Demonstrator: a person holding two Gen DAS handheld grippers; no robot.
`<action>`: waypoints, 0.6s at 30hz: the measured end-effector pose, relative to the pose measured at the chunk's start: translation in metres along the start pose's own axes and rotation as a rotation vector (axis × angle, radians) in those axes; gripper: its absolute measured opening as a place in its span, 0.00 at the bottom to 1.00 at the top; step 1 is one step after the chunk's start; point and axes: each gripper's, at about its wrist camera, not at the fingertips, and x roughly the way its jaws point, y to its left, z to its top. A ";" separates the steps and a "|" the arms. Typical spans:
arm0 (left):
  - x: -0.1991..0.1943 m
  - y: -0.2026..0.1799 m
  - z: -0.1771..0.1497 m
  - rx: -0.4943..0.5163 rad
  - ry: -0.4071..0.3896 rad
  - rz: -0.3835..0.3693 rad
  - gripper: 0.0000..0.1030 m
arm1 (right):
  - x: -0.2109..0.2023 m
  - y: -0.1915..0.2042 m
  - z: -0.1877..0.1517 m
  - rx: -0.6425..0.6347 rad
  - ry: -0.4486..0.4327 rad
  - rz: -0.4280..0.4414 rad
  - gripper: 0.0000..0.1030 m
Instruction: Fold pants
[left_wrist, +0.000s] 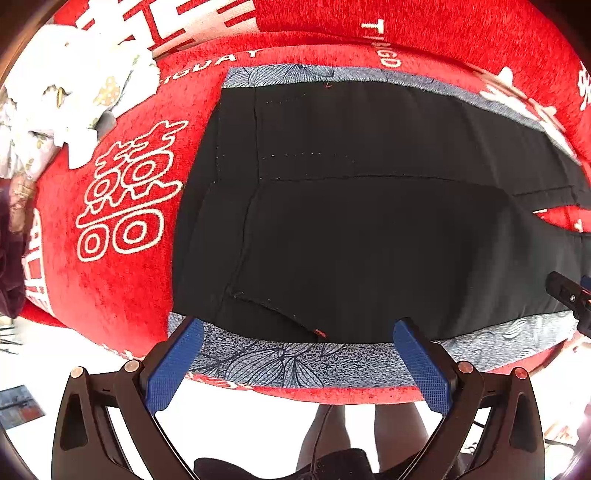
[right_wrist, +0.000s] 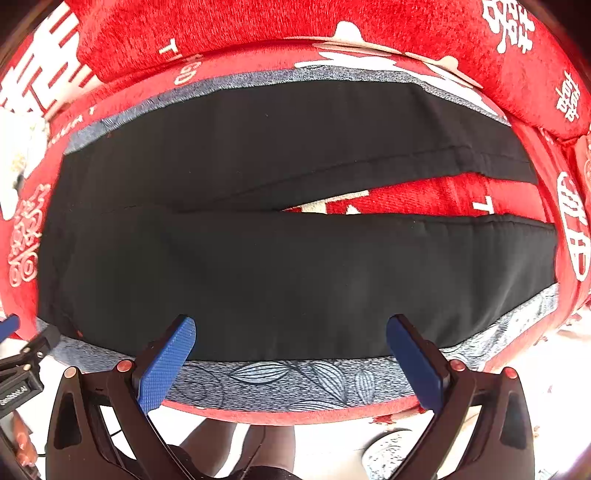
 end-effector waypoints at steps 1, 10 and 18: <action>-0.001 0.006 -0.001 -0.017 -0.004 -0.039 1.00 | -0.001 -0.005 -0.001 0.021 -0.005 0.062 1.00; 0.031 0.068 -0.034 -0.149 0.055 -0.342 1.00 | 0.036 -0.072 -0.053 0.302 0.136 0.611 0.81; 0.088 0.082 -0.066 -0.303 0.161 -0.553 1.00 | 0.091 -0.109 -0.107 0.459 0.199 0.797 0.81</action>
